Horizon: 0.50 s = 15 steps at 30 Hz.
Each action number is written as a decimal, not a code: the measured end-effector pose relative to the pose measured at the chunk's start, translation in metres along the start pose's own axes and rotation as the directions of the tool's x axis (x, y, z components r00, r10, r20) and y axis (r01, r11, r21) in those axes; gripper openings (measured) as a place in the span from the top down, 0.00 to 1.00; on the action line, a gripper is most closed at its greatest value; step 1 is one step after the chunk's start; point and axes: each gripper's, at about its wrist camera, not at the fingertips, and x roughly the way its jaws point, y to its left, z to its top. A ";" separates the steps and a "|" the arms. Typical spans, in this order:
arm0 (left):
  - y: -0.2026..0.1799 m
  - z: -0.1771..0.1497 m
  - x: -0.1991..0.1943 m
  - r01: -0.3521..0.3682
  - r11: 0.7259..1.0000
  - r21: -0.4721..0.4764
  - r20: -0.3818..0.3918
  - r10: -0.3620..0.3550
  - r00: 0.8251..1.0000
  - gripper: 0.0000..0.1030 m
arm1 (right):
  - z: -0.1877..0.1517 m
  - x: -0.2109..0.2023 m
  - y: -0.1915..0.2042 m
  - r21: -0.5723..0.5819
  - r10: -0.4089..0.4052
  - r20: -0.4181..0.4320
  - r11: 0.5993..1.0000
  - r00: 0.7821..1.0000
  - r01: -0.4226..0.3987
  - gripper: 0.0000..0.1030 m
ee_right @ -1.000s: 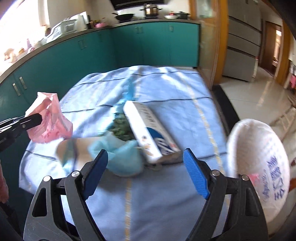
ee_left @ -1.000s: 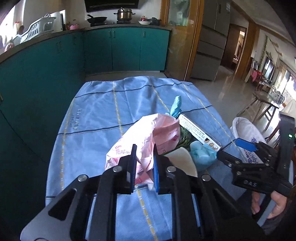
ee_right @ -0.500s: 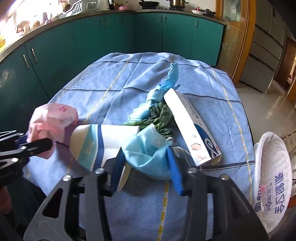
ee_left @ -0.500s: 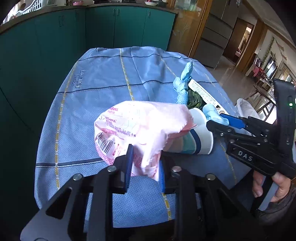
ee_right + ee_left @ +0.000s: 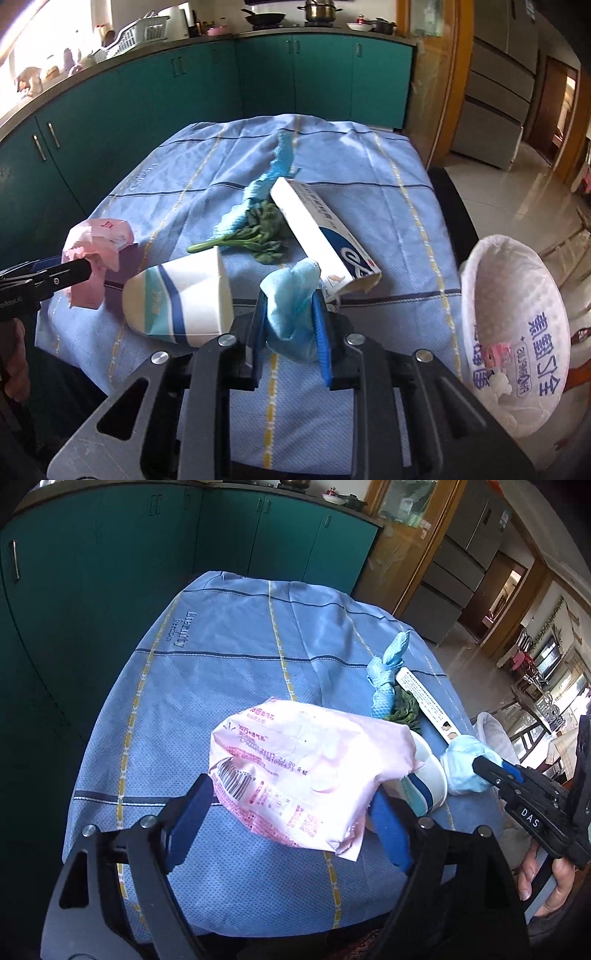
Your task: Collect trash
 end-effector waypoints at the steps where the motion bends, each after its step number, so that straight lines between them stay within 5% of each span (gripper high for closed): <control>1: 0.000 -0.001 0.000 0.000 1.000 -0.001 -0.002 0.000 1.000 0.19 | -0.001 -0.001 -0.002 0.009 0.001 -0.002 1.000 1.000 -0.001 0.77; 3: -0.001 0.000 0.001 0.003 1.000 0.000 -0.005 -0.003 1.000 0.17 | -0.002 -0.001 -0.006 0.025 0.005 -0.001 1.000 1.000 -0.005 0.72; 5: -0.004 -0.001 -0.001 0.005 1.000 0.012 0.001 -0.005 1.000 0.16 | -0.004 -0.001 -0.008 0.045 0.009 -0.001 0.999 1.000 -0.009 0.53; 10: -0.013 0.000 -0.016 0.033 0.997 0.065 0.068 -0.037 0.997 0.07 | -0.008 -0.004 -0.011 0.057 -0.002 0.007 0.998 1.000 0.002 0.32; 15: -0.019 0.003 -0.023 0.034 0.996 0.082 0.119 -0.044 0.992 0.03 | -0.011 0.003 -0.016 0.069 -0.013 -0.019 0.998 1.000 0.015 0.30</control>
